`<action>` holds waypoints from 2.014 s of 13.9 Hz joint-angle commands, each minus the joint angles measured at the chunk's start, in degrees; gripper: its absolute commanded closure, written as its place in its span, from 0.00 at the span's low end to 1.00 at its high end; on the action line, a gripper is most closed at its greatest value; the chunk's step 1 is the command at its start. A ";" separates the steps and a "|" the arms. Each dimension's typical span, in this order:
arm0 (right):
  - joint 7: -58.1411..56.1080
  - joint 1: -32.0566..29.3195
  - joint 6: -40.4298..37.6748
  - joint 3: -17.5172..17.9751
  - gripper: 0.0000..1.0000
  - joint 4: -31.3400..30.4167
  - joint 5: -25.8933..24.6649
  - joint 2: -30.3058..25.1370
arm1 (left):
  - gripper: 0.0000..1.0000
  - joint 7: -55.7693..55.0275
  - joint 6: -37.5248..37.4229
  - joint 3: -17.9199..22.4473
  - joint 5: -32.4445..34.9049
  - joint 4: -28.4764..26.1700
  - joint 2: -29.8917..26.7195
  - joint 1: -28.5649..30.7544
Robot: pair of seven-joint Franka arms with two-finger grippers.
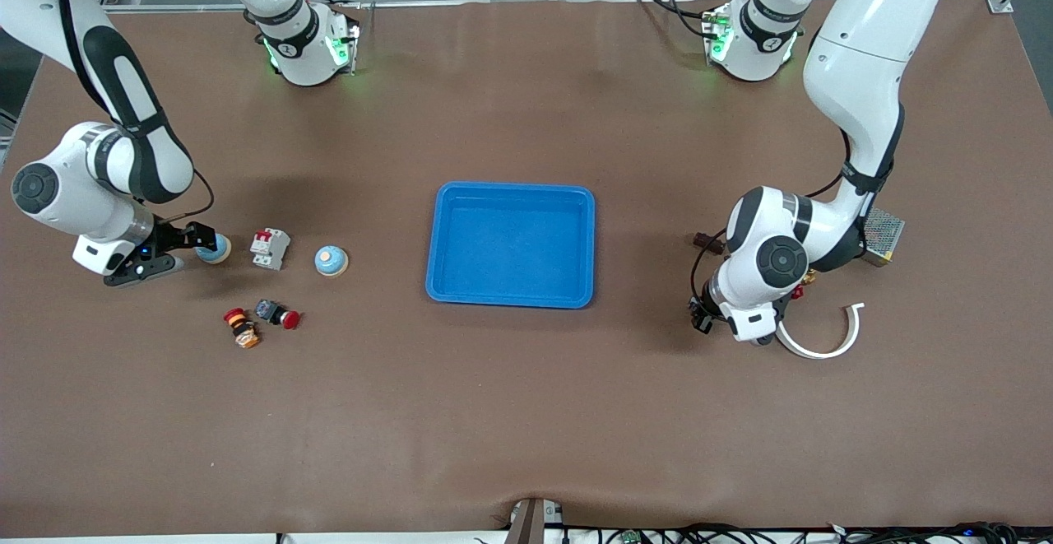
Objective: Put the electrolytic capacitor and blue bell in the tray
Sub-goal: 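Close the left gripper on the capacitor while the right gripper grasps the bell, then carry the capacitor over the tray while the right gripper lifts the bell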
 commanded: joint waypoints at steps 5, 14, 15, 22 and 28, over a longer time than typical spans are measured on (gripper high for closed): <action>-0.41 -0.59 1.28 0.75 0.00 -2.61 -0.32 -0.56 | 1.00 -20.16 -2.75 -0.29 0.96 0.87 -2.06 -2.78; -0.41 -0.59 1.99 0.75 0.00 -2.52 -0.32 0.85 | 1.00 -45.93 -5.82 -9.60 1.04 0.61 -7.43 -4.45; -0.41 -0.59 1.99 0.75 0.00 -2.52 -0.32 1.11 | 1.00 -47.95 -5.91 -10.74 1.13 0.61 -7.52 -4.80; -0.32 -0.77 3.04 0.84 0.00 -2.52 -0.32 1.99 | 1.00 -57.28 -5.91 -11.11 1.31 0.52 -6.73 -13.41; -0.41 -0.85 2.87 0.84 0.38 -2.44 -0.32 1.91 | 1.00 -58.87 -5.30 -10.84 2.71 0.17 -3.66 -19.39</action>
